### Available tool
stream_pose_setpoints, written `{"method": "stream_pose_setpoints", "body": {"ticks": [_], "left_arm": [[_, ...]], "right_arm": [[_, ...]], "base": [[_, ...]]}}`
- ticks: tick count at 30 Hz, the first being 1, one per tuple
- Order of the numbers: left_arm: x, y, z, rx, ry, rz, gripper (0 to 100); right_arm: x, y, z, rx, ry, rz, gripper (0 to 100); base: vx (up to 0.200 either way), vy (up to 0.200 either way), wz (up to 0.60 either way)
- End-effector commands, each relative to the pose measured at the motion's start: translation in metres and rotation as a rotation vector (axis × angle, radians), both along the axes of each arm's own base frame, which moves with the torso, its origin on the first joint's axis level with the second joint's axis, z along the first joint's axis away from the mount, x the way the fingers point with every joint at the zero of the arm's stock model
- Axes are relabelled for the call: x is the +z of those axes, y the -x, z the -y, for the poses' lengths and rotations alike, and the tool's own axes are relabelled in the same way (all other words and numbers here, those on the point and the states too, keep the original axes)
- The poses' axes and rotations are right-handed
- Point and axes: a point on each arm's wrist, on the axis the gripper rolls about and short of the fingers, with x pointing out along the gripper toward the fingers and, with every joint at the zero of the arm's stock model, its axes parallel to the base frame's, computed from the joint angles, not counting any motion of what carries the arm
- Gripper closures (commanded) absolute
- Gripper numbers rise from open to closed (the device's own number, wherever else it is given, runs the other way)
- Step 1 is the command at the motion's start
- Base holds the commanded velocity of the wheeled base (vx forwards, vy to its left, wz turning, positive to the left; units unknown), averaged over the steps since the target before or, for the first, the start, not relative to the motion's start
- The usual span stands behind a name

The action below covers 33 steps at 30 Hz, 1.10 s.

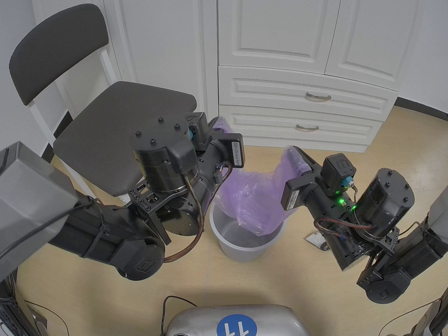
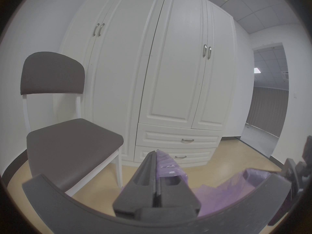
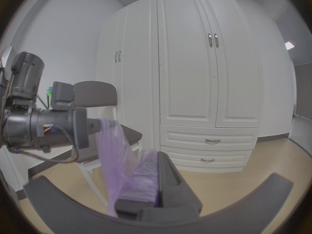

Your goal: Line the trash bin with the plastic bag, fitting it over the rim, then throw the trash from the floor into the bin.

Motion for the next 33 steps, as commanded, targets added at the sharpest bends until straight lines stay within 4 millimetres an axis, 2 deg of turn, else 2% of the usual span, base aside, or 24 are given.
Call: {"method": "stream_pose_setpoints", "body": {"ticks": [1,5,9,12,14,16,17,21,27,33], "left_arm": [[-0.009,0.000,-0.006,0.007,-0.018,-0.029,100],[-0.012,-0.002,-0.006,0.013,-0.023,-0.036,100],[-0.012,-0.005,-0.008,0.020,-0.016,-0.036,100],[-0.015,-0.010,-0.010,0.026,-0.020,-0.041,100],[-0.026,-0.016,-0.005,0.027,-0.020,-0.059,100],[-0.026,-0.016,-0.005,0.027,-0.020,-0.059,100],[-0.044,-0.031,0.009,0.027,-0.006,-0.080,100],[-0.060,-0.046,0.012,0.047,-0.019,-0.098,100],[-0.060,-0.049,0.013,0.045,-0.012,-0.094,100],[-0.066,-0.055,0.023,0.036,0.019,-0.094,100]], "right_arm": [[-0.010,-0.015,-0.008,-0.011,-0.022,-0.011,100],[-0.003,-0.008,-0.009,0.021,-0.054,-0.074,100],[0.025,0.002,-0.008,0.069,-0.159,-0.252,100],[0.035,-0.006,-0.008,0.052,-0.225,-0.372,100],[0.038,-0.013,-0.009,0.037,-0.260,-0.438,100],[0.038,-0.013,-0.009,0.037,-0.260,-0.438,100],[0.039,-0.017,-0.011,0.043,-0.278,-0.508,100],[0.033,-0.020,-0.013,0.036,-0.271,-0.531,100],[0.017,-0.041,-0.010,-0.026,-0.253,-0.555,100],[0.001,-0.048,-0.015,-0.047,-0.223,-0.584,100]], "base": [[0.000,0.000,0.00],[0.000,0.000,0.00],[0.000,0.000,0.00],[0.000,0.000,0.00],[0.000,0.000,0.00],[0.000,0.000,0.00],[0.000,0.000,0.00],[0.000,0.000,0.00],[0.000,0.000,0.00],[0.000,0.000,0.00]]}}
